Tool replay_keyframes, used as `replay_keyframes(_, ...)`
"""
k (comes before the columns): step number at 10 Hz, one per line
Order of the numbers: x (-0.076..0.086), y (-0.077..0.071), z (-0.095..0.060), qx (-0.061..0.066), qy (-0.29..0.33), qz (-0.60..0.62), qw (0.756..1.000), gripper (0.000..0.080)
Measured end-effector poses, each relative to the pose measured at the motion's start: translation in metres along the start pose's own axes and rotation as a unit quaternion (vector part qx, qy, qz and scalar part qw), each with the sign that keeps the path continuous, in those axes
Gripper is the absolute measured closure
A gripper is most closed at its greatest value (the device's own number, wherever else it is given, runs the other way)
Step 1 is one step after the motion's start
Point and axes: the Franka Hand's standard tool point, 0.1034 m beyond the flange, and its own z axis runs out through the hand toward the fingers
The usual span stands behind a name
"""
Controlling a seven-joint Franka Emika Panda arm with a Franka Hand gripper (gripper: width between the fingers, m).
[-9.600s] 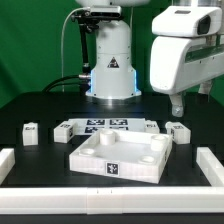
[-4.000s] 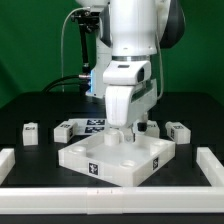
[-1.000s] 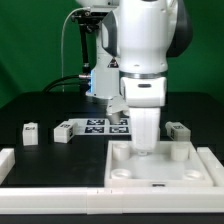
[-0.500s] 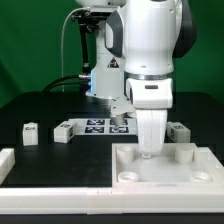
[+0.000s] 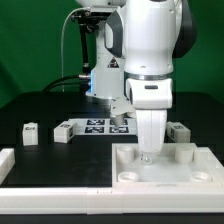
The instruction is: Assemble one leg
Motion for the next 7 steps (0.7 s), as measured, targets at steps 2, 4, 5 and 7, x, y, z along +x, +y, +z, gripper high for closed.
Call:
replay_keyframes(2, -0.0002, 0.0000, 0.0000, 0.000, 0.000, 0.000, 1.000, 0.0153)
replay_keyframes(4, -0.0003, 0.0000, 0.0000, 0.000, 0.000, 0.000, 1.000, 0.0151)
replay_keyframes(5, -0.0003, 0.0000, 0.0000, 0.000, 0.000, 0.000, 1.000, 0.0151)
replay_keyframes(7, -0.0005, 0.0000, -0.0005, 0.000, 0.000, 0.001, 1.000, 0.0151)
